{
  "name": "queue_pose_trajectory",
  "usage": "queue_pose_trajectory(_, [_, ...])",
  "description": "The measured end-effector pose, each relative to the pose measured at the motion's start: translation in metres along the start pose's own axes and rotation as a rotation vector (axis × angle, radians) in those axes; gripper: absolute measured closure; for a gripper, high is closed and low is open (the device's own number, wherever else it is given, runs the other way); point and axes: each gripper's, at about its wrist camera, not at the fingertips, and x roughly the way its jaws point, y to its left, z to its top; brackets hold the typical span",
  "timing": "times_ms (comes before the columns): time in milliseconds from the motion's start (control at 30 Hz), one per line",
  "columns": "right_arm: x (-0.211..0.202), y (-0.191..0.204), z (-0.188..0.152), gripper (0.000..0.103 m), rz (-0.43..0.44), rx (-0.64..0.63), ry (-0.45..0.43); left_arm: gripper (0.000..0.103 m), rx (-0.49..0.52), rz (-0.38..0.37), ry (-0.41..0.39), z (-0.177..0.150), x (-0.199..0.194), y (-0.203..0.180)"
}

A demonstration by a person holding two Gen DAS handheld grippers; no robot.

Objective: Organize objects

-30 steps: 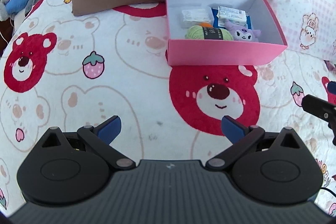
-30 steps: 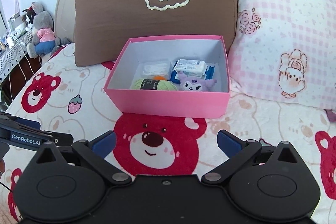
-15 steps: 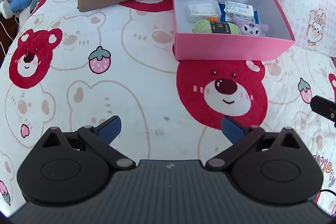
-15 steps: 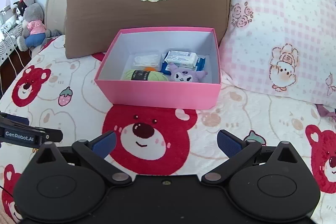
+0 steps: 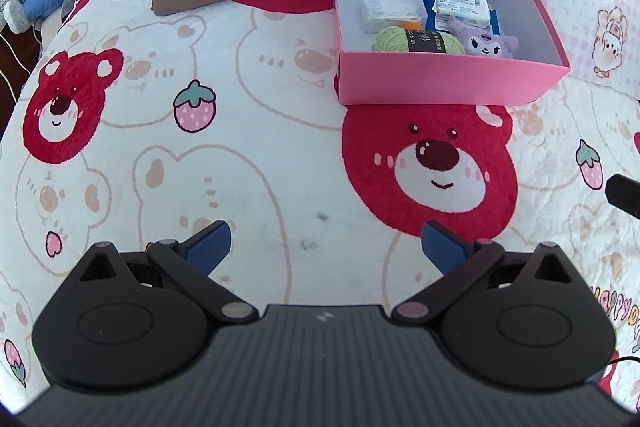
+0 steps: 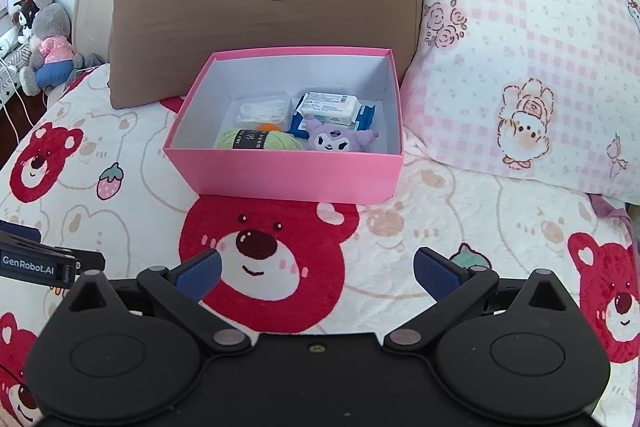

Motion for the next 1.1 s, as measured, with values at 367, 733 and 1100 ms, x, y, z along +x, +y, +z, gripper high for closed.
queue_pose_trajectory(367, [0.0018, -0.0028, -0.0004, 0.0, -0.004, 0.002, 0.001, 0.0, 0.004, 0.002, 0.015, -0.0004, 0.0029, 0.0])
queue_pose_trajectory(733, [0.0024, -0.0053, -0.002, 0.0, -0.008, 0.0, 0.003, 0.0, 0.021, 0.003, 0.032, -0.0006, 0.005, -0.0044])
queue_pose_trajectory(1100, [0.0026, -0.008, -0.0022, 0.0, -0.007, 0.002, 0.006, 0.0, 0.025, 0.003, 0.039, -0.0018, 0.0057, -0.0075])
